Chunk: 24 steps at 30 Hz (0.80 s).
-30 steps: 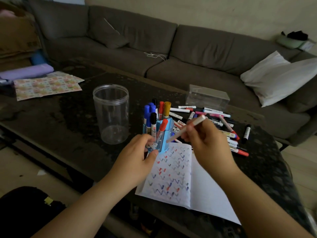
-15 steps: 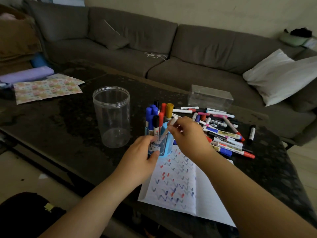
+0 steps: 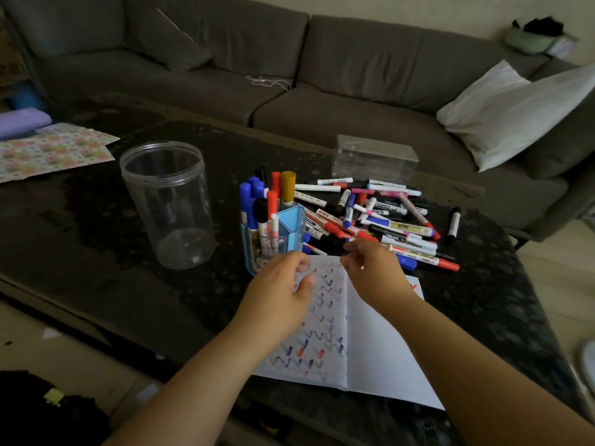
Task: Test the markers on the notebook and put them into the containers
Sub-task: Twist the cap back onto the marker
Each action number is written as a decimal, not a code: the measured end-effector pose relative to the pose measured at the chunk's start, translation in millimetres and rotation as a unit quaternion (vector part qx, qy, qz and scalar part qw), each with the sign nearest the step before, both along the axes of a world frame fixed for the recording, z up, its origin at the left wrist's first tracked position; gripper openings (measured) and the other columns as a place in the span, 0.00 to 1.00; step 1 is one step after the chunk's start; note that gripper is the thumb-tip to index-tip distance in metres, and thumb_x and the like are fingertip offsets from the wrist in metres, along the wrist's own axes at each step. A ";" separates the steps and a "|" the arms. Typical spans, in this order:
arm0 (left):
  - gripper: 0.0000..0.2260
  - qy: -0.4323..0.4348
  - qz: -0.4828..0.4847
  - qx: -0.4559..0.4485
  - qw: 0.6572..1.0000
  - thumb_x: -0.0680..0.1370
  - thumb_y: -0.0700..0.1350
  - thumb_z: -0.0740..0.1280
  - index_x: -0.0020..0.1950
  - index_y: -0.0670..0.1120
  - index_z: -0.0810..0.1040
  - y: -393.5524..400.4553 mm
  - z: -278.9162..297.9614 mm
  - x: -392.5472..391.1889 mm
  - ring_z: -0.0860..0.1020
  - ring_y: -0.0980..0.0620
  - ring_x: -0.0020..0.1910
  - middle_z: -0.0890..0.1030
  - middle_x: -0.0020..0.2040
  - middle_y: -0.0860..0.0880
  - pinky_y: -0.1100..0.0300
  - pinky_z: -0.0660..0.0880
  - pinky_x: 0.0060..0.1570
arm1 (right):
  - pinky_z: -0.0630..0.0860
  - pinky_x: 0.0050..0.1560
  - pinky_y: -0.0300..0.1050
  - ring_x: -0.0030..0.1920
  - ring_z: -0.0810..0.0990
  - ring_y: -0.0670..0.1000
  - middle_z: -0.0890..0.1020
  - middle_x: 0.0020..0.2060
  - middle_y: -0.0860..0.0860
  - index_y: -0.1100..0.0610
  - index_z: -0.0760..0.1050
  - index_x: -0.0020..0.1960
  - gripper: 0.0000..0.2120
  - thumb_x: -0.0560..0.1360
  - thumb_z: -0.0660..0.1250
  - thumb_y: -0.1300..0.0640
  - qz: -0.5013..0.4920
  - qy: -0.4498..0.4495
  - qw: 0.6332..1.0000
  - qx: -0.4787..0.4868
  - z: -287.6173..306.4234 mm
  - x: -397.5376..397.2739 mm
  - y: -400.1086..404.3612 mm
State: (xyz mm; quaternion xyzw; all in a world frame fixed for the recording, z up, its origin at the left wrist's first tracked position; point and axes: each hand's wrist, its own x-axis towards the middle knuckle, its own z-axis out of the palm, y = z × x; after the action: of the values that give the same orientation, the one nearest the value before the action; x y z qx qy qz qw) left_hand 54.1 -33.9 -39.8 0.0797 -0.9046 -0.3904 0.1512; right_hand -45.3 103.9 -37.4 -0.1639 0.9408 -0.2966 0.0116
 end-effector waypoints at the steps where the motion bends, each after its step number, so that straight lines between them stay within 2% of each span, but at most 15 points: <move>1: 0.11 0.006 0.001 -0.003 1.000 0.79 0.47 0.62 0.61 0.51 0.73 3.5 -1.8 -3.3 0.70 0.62 0.53 0.74 0.58 0.55 0.70 0.66 0.50 | 0.69 0.50 0.38 0.50 0.75 0.49 0.79 0.54 0.52 0.57 0.74 0.65 0.15 0.79 0.62 0.57 0.006 -0.001 1.000 0.019 -4.2 -4.1 2.2; 4: 0.12 0.020 0.012 -0.002 1.000 0.78 0.46 0.63 0.62 0.50 0.72 8.9 -10.0 -10.5 0.71 0.61 0.55 0.75 0.58 0.54 0.70 0.66 0.51 | 0.69 0.57 0.42 0.58 0.76 0.54 0.76 0.62 0.55 0.56 0.73 0.66 0.16 0.79 0.61 0.57 0.031 -0.001 0.997 0.073 -13.3 -18.8 -0.6; 7: 0.13 0.020 0.008 -0.012 1.000 0.78 0.46 0.63 0.62 0.49 0.73 8.0 -16.2 -16.4 0.72 0.60 0.54 0.75 0.58 0.54 0.69 0.67 0.51 | 0.69 0.58 0.43 0.60 0.74 0.55 0.76 0.61 0.55 0.56 0.75 0.65 0.15 0.80 0.59 0.57 0.063 0.033 0.991 0.114 -21.5 -34.3 -15.4; 12: 0.11 0.015 0.015 -0.016 1.000 0.78 0.46 0.63 0.60 0.49 0.74 2.0 -21.5 -20.6 0.73 0.59 0.50 0.76 0.54 0.54 0.67 0.69 0.49 | 0.68 0.44 0.47 0.56 0.76 0.59 0.75 0.55 0.56 0.58 0.77 0.57 0.14 0.80 0.58 0.52 0.058 0.073 0.971 0.219 -33.4 -48.0 -42.7; 17: 0.12 -0.014 0.000 -0.029 0.999 0.79 0.48 0.62 0.62 0.51 0.73 -1.0 -23.5 -19.3 0.73 0.61 0.51 0.75 0.54 0.56 0.67 0.70 0.50 | 0.68 0.39 0.45 0.49 0.78 0.56 0.77 0.49 0.53 0.57 0.76 0.53 0.08 0.79 0.60 0.58 0.066 0.118 0.950 0.283 -30.0 -50.7 -52.1; 20: 0.11 -0.013 -0.002 -0.021 1.000 0.79 0.48 0.62 0.61 0.51 0.73 -1.1 -22.9 -18.5 0.73 0.61 0.49 0.76 0.53 0.56 0.69 0.69 0.49 | 0.68 0.36 0.45 0.42 0.75 0.54 0.74 0.45 0.52 0.57 0.76 0.50 0.08 0.78 0.60 0.55 0.059 0.138 0.961 0.233 -19.8 -46.7 -45.9; 22: 0.11 -0.009 -0.003 -0.015 1.000 0.78 0.47 0.62 0.61 0.50 0.74 0.1 -22.1 -17.4 0.73 0.60 0.49 0.76 0.51 0.56 0.68 0.70 0.49 | 0.72 0.37 0.45 0.41 0.74 0.51 0.73 0.45 0.50 0.56 0.76 0.49 0.07 0.76 0.63 0.54 0.045 0.149 0.977 0.144 -13.6 -42.3 -34.8; 24: 0.11 -0.009 -0.005 -0.006 1.000 0.78 0.47 0.62 0.60 0.50 0.74 1.9 -20.7 -16.3 0.74 0.60 0.48 0.76 0.50 0.56 0.69 0.70 0.48 | 0.71 0.37 0.39 0.40 0.73 0.47 0.73 0.44 0.49 0.55 0.77 0.47 0.04 0.74 0.66 0.55 0.018 0.143 0.989 0.031 -5.9 -34.7 -20.9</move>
State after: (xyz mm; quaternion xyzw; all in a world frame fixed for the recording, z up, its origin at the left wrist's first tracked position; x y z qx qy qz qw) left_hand 37.8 -32.0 -60.4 0.0776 -0.9088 -0.3850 0.1412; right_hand -80.0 83.0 -43.3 -0.2214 0.9383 -0.2404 -0.1128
